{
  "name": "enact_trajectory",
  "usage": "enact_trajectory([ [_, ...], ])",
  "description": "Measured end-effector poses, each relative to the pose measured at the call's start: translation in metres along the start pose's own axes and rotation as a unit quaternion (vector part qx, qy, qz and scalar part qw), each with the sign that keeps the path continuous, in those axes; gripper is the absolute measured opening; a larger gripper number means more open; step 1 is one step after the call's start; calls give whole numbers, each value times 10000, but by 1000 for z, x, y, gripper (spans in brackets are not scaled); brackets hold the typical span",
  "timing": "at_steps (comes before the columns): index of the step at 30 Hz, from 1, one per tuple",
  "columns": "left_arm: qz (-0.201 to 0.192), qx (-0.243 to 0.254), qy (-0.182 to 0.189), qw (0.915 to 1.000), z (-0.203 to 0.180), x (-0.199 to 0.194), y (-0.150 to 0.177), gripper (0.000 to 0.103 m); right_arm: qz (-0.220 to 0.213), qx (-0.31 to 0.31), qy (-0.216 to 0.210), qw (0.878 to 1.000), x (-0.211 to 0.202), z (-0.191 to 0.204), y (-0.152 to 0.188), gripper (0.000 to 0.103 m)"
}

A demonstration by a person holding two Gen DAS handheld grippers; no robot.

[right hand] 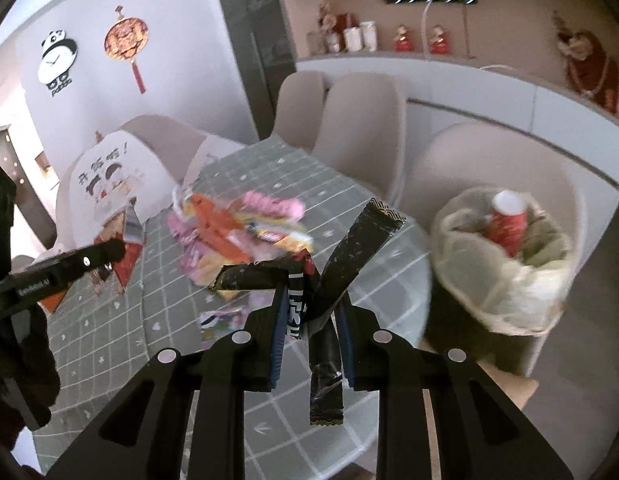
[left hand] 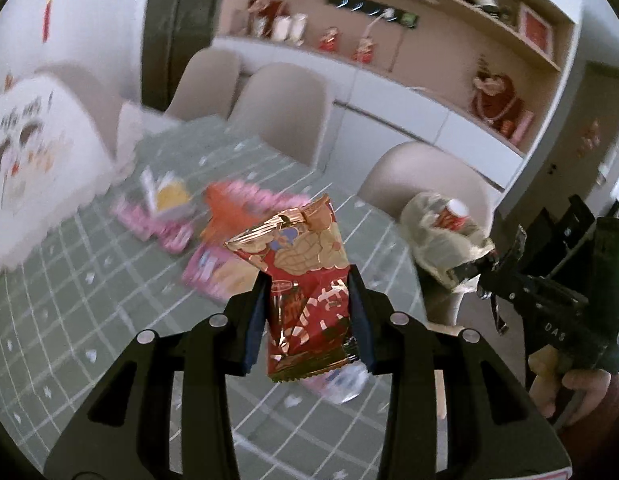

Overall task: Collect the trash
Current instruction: 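Carry the red snack bag and black wrappers over the bin and release both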

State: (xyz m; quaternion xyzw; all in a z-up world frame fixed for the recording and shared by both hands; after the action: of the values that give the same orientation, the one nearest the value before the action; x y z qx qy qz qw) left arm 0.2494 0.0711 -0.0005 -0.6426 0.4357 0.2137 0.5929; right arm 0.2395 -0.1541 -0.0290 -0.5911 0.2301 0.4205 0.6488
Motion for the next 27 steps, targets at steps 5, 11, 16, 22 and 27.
enact_trajectory([
  [5, -289, 375, 76, 9988, -52, -7, -25, 35, -230, 51, 215, 9995, -27, -35, -5, 23],
  [11, -435, 662, 192, 9967, -109, 7, -53, 35, -456, 189, 536, 9973, -52, -87, -12, 23],
  [16, -381, 942, 368, 9942, -164, 33, -72, 35, -615, 538, 782, 9936, -69, -144, -12, 23],
  [22, -295, 1203, 579, 9906, -221, 67, -86, 35, -759, 1013, 890, 9880, -82, -215, -8, 23],
  [27, -152, 1339, 694, 9885, -257, 98, -95, 35, -735, 1166, 945, 9859, -78, -256, -5, 23],
])
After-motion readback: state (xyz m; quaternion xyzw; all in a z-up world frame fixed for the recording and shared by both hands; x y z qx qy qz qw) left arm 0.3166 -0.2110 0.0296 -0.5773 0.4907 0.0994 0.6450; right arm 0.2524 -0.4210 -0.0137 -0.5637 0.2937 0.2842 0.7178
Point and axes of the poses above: each gripper's, at about its wrist camera, not at the fingertips, and x roughly the way its jaws point, z to its left, y to its underside, the point moved 4 cm from there along x, roughly the way its jaws point, and after that the axes turned 13 degrees about z, right-handed, at the moved point
